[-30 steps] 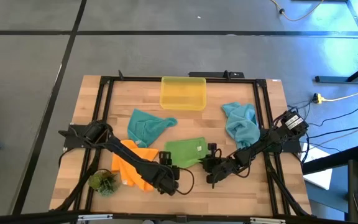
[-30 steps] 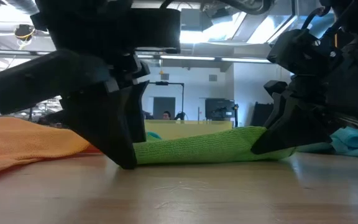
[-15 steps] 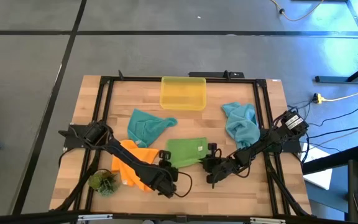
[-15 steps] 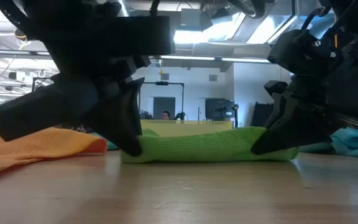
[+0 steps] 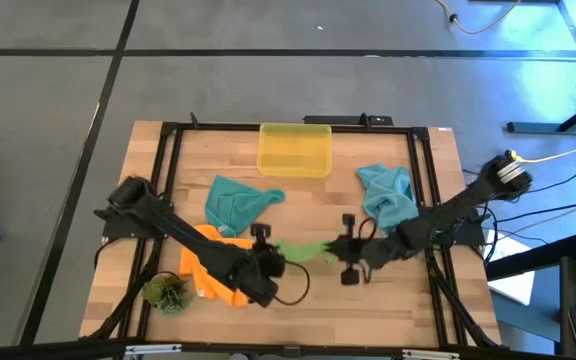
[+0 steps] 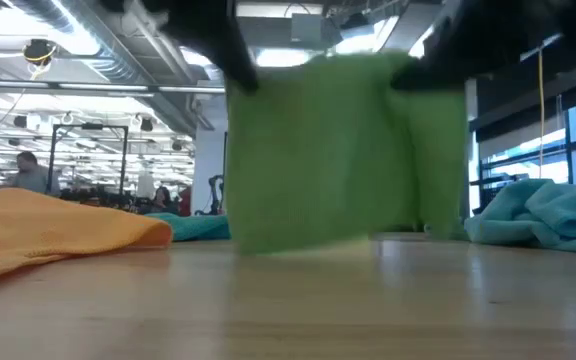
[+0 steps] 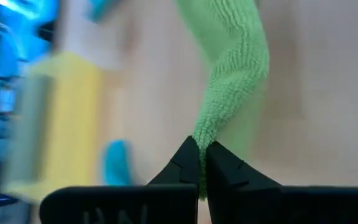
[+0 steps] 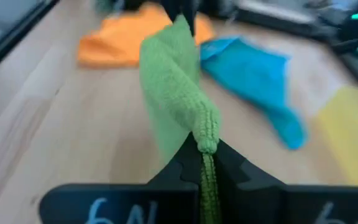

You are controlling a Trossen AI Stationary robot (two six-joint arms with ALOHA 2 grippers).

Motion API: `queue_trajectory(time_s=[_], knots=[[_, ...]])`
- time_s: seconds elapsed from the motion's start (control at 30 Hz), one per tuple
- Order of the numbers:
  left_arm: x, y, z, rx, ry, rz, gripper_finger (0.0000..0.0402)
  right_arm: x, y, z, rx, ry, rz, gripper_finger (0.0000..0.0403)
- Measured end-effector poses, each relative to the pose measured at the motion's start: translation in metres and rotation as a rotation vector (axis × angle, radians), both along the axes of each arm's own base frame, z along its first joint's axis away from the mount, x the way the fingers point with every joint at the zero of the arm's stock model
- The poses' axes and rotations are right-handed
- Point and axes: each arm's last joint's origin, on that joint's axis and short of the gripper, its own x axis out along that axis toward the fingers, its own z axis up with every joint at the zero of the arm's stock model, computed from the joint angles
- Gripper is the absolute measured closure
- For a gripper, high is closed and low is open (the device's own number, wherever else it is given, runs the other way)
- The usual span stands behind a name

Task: Fold microfiber towels
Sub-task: Put the green microfiber cloth into the yellow bin

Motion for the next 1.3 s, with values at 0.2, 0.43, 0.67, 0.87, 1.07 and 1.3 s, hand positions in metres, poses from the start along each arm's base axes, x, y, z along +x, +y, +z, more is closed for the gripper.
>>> queue_trajectory(time_s=[0.2,0.43,0.67,0.87,1.07,1.3], knots=[[-0.013,0.050,0.051,0.116,-0.058,0.080,0.0401,-0.010,-0.055,0.035,-0.015,-0.018,-0.143,0.0395],[0.001,0.141,0.065,0.192,0.055,0.187,0.0401,-0.012,-0.125,0.056,-0.045,-0.022,-0.199,0.0395],[0.007,0.227,0.069,0.149,0.099,0.230,0.0401,-0.014,-0.201,0.078,-0.071,-0.043,-0.250,0.0395],[0.002,0.281,0.076,0.133,0.064,0.227,0.0401,-0.018,-0.260,0.090,-0.032,-0.069,-0.247,0.0395],[-0.011,0.328,0.078,0.089,0.030,0.245,0.0401,-0.007,-0.310,0.076,-0.005,-0.004,-0.234,0.0395],[-0.026,0.367,0.080,0.085,-0.010,0.252,0.0401,0.008,-0.355,0.066,-0.008,0.047,-0.243,0.0395]])
